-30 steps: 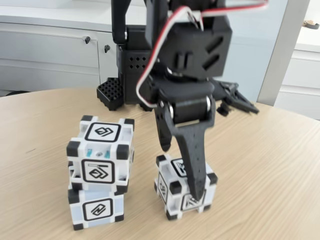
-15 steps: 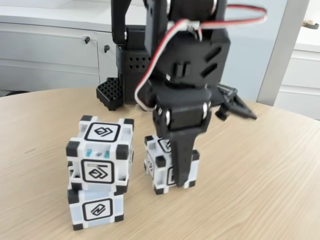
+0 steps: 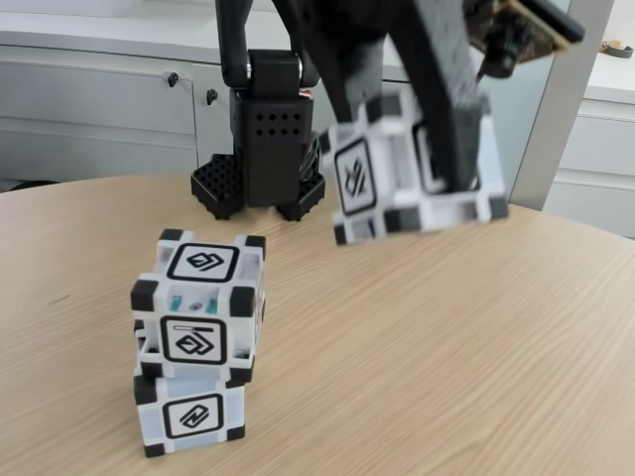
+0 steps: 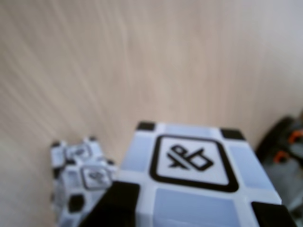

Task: Stack cubes from left to right.

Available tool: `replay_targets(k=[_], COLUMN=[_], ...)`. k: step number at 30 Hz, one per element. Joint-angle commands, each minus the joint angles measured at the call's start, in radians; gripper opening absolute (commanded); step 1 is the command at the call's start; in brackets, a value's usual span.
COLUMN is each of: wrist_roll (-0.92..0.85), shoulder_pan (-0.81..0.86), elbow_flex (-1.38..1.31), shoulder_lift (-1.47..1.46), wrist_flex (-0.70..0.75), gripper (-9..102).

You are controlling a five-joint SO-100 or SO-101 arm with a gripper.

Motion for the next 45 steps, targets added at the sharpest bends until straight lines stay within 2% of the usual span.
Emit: replay_targets(k=[1, 10, 13, 18, 37, 45], wrist_roll=[-0.031, -0.117, -0.121, -0.115, -0.124, -0.074], shoulder_pan=[0.066, 0.244, 0.273, 0.302, 0.405, 0.410], elbow_flex=[-0.072, -0.077, -0.077, -0.078, -0.086, -0.301], shoulder_lift=[0.054, 0.055, 0.052, 0.040, 0.009, -0.172], wrist_flex=[0.005, 0.006, 0.049, 0.147, 0.152, 0.186], gripper=[0, 0, 0, 0, 0, 0])
